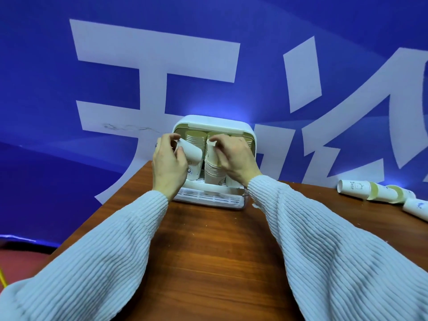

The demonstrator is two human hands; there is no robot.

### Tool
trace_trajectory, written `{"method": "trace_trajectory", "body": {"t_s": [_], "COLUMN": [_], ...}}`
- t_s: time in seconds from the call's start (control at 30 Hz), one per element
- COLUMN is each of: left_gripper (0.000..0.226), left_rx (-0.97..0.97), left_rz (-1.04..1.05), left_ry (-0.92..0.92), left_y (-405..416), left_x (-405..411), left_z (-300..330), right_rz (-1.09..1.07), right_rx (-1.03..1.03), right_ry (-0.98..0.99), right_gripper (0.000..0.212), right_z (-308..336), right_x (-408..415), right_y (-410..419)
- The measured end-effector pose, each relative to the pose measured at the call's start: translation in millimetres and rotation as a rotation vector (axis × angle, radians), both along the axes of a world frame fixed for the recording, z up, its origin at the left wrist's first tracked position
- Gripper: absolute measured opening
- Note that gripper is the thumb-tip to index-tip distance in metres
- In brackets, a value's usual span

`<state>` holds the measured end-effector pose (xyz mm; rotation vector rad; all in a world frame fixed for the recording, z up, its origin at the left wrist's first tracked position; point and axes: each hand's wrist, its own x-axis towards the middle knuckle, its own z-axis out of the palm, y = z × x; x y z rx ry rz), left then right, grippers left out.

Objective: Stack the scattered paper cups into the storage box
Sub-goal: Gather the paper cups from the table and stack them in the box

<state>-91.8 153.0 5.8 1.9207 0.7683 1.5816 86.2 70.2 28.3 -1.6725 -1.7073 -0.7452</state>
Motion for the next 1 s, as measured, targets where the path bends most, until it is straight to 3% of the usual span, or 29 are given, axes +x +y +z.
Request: {"method": "trace_trajectory", "body": {"t_s": [0.23, 0.37, 0.57, 0.6, 0.7, 0.8, 0.87, 1.0], "left_gripper": [0.024, 0.023, 0.024, 0.025, 0.027, 0.028, 0.026, 0.022], "left_rx": [0.000, 0.033, 0.099, 0.111, 0.153, 0.206, 0.234, 0.312], "left_rz": [0.015, -0.013, -0.067, -0.077, -0.091, -0.100, -0.109, -0.188], "left_ry": [-0.051, -0.078, -0.048, -0.039, -0.028, -0.010, 0.032, 0.313], "left_y": [8, 6, -1, -2, -7, -9, -9, -8], "left_x": [4, 12, 23, 25, 30, 36, 43, 58], "left_z": [5, 17, 25, 25, 26, 31, 34, 33], "right_rz": [0.000, -0.090, -0.109, -0.103, -0.092, -0.131, -0.152, -0.176], "right_rx": [-0.385, -0.535, -0.579, -0.570, -0.421, -0.202, -0.169, -0.174], "right_ry": [0.165, -0.066, -0.056, -0.057, 0.071, 0.183, 0.198, 0.201], "right_gripper": [0.024, 0.028, 0.025, 0.024, 0.051, 0.043, 0.038, 0.037], "right_z": [-16, -12, -9, -7, -1, 7, 9, 9], "right_x": [3, 11, 23, 22, 17, 22, 25, 30], "right_y": [2, 0, -9, -10, -18, -32, -44, -64]}}
